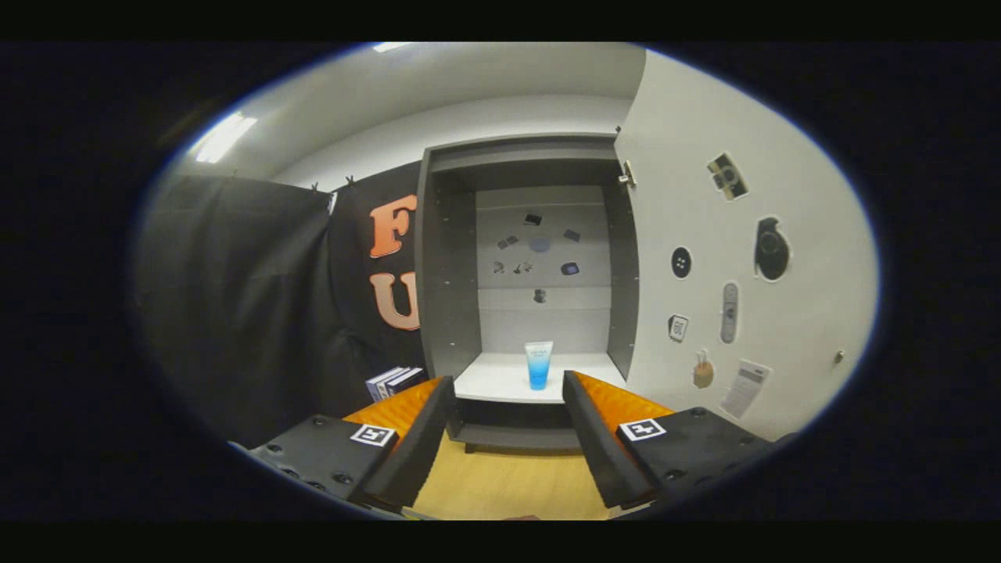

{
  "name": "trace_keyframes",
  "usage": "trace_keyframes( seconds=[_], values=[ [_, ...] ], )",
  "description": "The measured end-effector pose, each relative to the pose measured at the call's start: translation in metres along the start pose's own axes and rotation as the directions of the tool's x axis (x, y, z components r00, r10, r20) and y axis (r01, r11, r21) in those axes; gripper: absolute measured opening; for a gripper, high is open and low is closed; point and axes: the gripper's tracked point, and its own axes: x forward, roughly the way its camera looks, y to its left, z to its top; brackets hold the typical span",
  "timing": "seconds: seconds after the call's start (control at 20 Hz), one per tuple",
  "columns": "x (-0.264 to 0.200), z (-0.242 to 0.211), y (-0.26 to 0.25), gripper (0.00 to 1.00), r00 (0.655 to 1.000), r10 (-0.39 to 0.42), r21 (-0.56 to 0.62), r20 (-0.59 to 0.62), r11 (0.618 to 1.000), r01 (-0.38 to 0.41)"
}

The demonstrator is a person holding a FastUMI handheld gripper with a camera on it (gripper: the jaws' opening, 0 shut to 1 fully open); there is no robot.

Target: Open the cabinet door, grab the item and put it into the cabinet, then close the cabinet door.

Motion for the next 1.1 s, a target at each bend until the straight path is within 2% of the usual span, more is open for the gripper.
trace_keyframes(
  seconds=[0.4,0.55,0.65,0.85,1.0,1.1],
  values=[
    [-0.127,-0.023,-0.033,0.89,0.992,0.122,0.053,-0.016,0.991,-0.121],
    [-0.169,-0.031,-0.065,0.89,0.993,0.122,0.063,-0.011,0.991,-0.121],
    [-0.193,-0.033,-0.096,0.89,0.997,0.077,0.077,0.0,0.994,-0.077],
    [-0.216,-0.035,-0.174,0.89,0.995,-0.103,0.072,0.011,0.992,0.101],
    [-0.213,-0.033,-0.232,0.89,0.964,-0.265,0.055,0.02,0.963,0.264],
    [-0.203,-0.028,-0.251,0.89,0.948,-0.316,0.042,0.026,0.948,0.315]
  ],
)
